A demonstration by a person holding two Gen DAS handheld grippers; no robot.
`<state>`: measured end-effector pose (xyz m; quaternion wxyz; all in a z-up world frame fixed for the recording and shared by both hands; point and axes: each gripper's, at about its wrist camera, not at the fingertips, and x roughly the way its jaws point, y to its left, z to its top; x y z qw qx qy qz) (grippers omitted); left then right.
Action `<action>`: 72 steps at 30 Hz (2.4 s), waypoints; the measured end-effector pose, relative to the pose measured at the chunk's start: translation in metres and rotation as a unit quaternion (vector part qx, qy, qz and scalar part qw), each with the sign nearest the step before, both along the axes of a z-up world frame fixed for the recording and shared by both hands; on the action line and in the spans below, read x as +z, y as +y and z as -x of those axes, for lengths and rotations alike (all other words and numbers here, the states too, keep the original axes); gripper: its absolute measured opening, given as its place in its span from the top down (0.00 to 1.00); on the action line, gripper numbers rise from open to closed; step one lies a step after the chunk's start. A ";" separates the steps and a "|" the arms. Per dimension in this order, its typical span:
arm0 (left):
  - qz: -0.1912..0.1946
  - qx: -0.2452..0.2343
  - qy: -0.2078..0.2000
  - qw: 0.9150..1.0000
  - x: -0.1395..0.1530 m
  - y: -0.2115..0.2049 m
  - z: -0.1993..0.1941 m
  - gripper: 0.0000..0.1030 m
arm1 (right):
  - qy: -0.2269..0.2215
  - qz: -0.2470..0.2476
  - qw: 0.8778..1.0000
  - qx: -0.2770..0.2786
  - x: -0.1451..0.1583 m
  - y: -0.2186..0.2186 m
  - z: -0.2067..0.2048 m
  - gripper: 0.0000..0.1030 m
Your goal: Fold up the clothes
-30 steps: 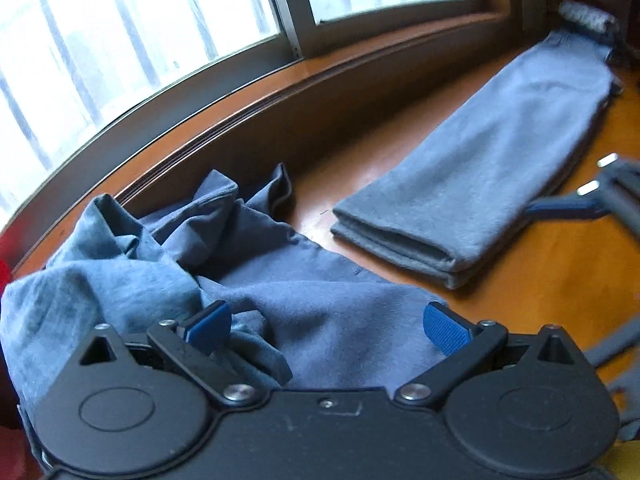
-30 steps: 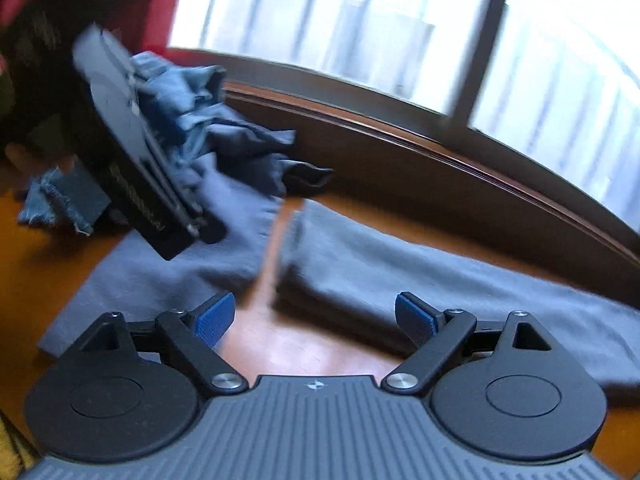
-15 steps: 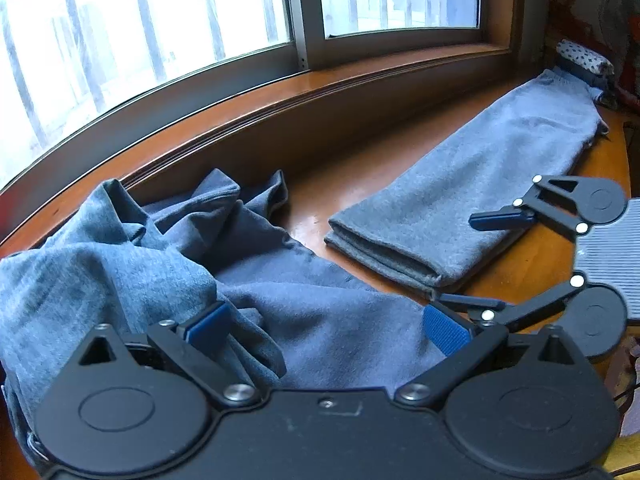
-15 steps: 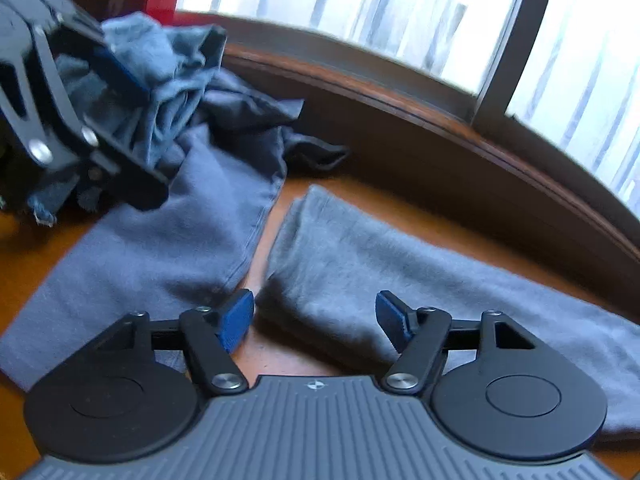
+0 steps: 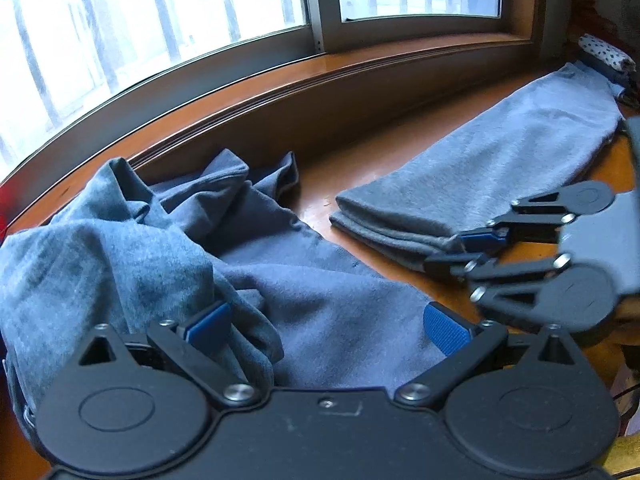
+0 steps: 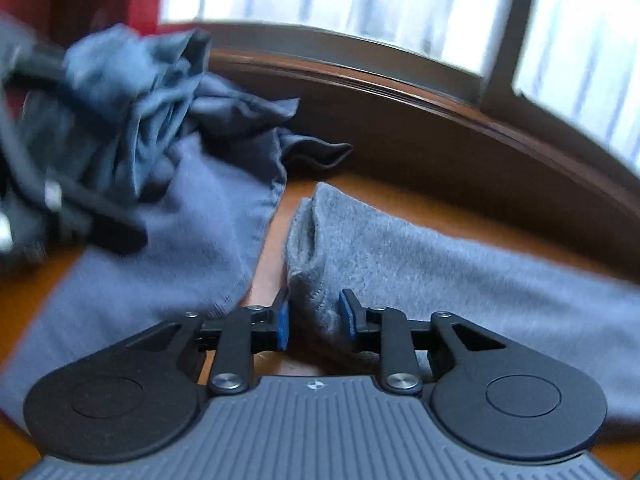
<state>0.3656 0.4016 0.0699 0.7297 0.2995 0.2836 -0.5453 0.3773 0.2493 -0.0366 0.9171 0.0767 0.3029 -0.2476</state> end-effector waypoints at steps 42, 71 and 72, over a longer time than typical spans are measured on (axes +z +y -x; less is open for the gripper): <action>0.012 0.005 -0.051 0.999 -0.010 -0.097 0.009 0.00 | -0.279 -0.219 0.928 -0.111 0.016 -0.075 0.102 0.76; -0.014 -0.097 -0.148 0.984 -0.025 -0.169 0.105 0.00 | -0.140 -0.088 0.961 -0.222 -0.015 -0.107 0.183 0.32; -0.010 -0.094 -0.144 0.985 -0.023 -0.171 0.106 0.00 | -0.143 -0.091 0.961 -0.221 -0.013 -0.107 0.187 0.32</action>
